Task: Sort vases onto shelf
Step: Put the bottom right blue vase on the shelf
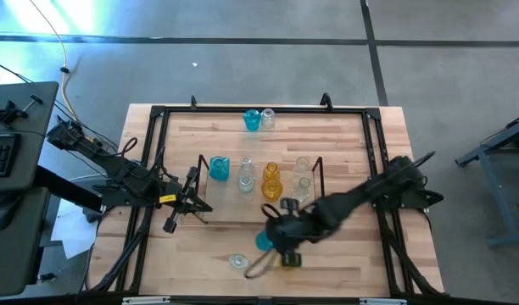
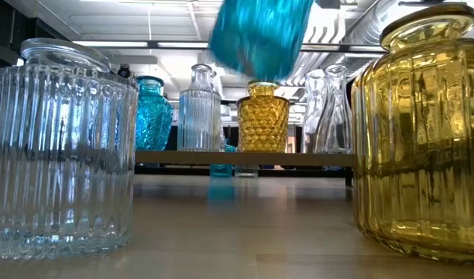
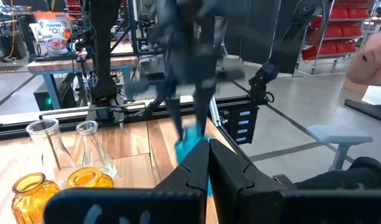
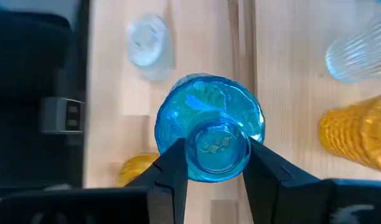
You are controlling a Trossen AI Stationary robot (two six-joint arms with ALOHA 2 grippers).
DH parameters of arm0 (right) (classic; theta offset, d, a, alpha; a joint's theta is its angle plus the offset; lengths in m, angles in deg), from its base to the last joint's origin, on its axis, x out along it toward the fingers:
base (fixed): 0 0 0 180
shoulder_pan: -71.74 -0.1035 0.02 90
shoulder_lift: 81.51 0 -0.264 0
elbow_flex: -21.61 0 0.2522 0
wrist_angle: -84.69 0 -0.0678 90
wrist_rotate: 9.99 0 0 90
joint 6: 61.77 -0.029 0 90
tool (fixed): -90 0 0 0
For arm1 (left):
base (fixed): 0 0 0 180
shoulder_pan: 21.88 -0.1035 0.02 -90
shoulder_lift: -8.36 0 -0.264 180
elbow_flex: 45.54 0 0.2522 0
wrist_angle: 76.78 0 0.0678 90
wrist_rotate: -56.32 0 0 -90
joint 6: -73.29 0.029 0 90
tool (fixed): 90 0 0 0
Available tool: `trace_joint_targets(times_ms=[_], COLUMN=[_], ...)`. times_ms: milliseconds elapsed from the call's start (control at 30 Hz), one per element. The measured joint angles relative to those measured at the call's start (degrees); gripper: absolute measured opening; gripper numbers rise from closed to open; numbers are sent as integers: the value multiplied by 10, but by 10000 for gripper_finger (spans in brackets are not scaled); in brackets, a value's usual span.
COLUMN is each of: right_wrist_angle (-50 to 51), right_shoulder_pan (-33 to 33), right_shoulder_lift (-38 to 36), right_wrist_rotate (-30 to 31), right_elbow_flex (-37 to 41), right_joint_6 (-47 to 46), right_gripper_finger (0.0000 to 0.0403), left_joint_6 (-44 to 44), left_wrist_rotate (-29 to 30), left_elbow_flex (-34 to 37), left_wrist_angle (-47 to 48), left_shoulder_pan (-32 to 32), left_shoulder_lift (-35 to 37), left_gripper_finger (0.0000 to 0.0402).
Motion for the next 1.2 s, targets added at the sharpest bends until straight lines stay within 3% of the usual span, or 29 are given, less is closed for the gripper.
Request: trace_joint_targets(times_ms=[300, 633, 1000, 1200], right_wrist_angle=[0, -24, -33, -26], right_shoulder_pan=[43, 45, 45, 44], right_shoulder_lift=[89, 118, 122, 123], right_wrist_rotate=[-52, -52, -31, -12], right_elbow_flex=[-2, 0, 0, -24], right_joint_6=[42, 46, 46, 54], right_gripper_finger=[94, 95, 159, 173], left_joint_6=[-1, -2, -2, 9], left_wrist_rotate=[0, 0, 0, 1], left_elbow_flex=[0, 0, 0, 0], left_wrist_angle=[2, 1, 2, 7], left_shoulder_pan=[0, 0, 0, 0], left_shoulder_lift=[0, -1, -2, -4], left_gripper_finger=[1, 1, 1, 0])
